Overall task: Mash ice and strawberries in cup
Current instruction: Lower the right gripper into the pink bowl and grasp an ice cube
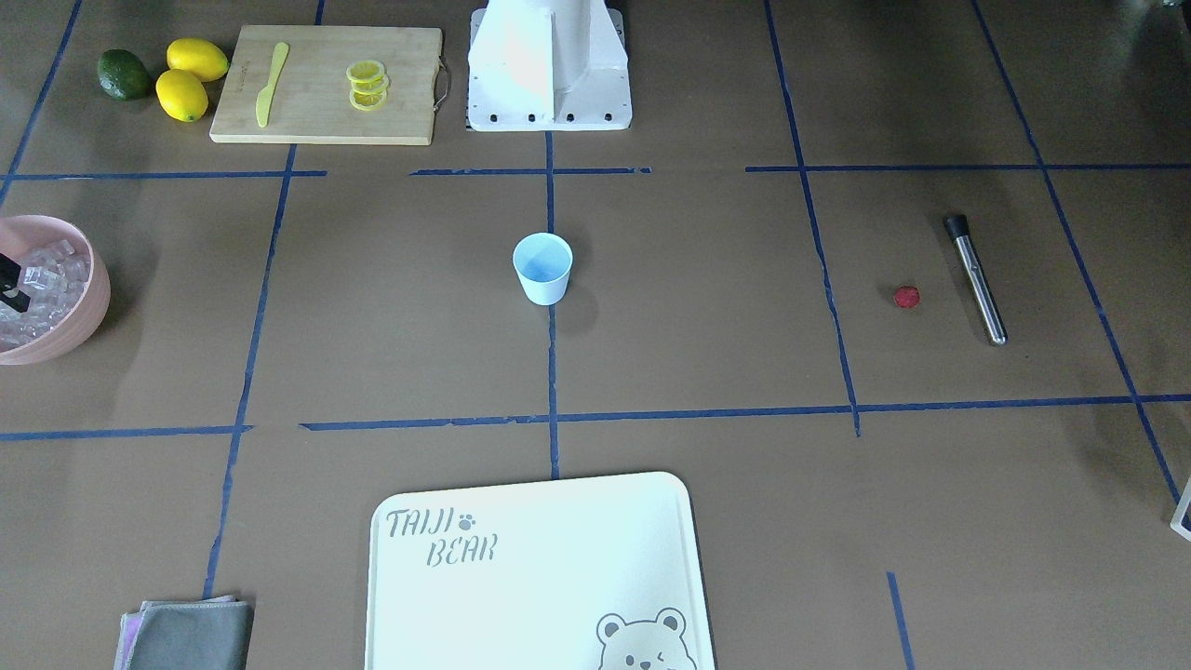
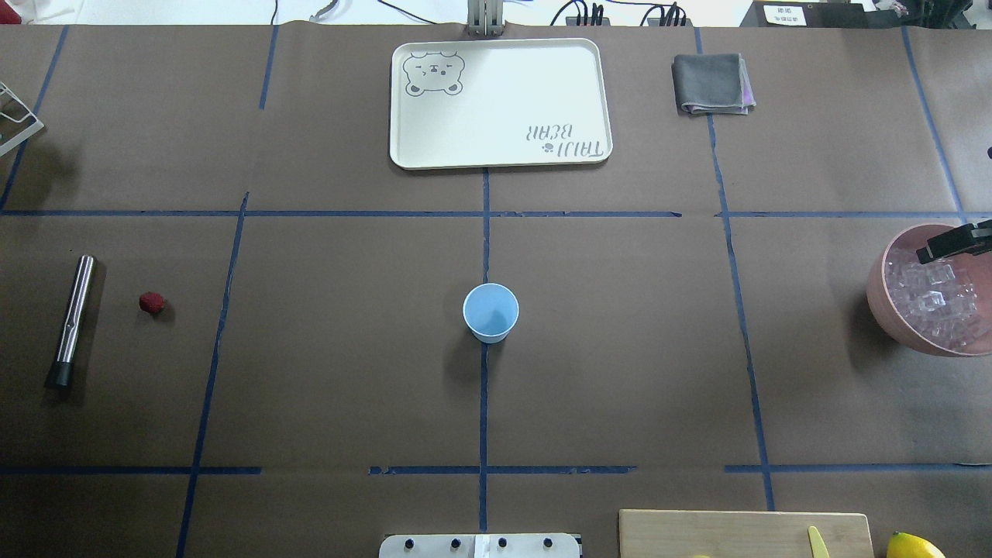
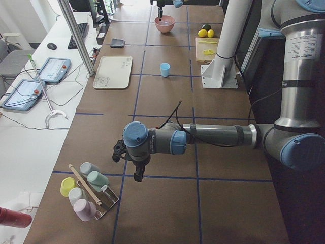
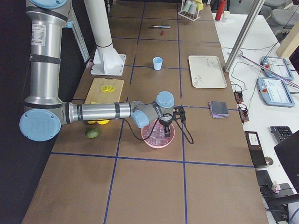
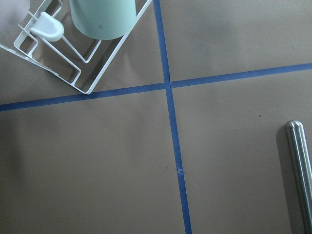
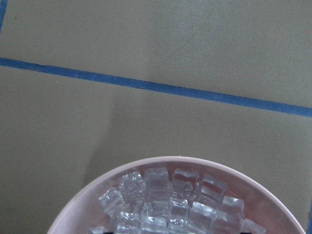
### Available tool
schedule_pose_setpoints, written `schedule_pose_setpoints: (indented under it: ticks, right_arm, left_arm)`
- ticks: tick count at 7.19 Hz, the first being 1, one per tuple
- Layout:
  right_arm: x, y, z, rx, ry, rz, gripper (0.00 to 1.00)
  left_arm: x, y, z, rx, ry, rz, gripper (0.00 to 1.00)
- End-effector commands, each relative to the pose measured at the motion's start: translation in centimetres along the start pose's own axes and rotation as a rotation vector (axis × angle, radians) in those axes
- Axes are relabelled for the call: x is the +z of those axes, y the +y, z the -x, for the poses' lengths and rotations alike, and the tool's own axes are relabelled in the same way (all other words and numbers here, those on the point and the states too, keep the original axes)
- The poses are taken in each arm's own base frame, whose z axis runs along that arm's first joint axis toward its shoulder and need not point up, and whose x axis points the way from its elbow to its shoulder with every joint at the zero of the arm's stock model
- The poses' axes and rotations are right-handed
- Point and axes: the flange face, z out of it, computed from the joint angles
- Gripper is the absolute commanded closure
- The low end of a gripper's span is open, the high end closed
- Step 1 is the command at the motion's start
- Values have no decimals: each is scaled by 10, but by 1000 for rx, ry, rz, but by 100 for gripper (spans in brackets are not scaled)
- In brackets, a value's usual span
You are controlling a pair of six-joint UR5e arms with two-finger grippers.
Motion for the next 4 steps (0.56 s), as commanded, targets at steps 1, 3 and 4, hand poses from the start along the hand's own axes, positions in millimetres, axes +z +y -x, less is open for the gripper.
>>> schedule_pose_setpoints:
  ticks: [1,3,4]
  right_arm:
    - [10,5,2,-37,22,14,15]
    - [14,7,1,-53,39,17,18]
    - [13,6,2,-56,39,16,20]
  left_arm:
    - [0,1,0,0,0,0,0]
    - [1,2,0,-1,0,1,0]
    - [1,2,0,-1,0,1,0]
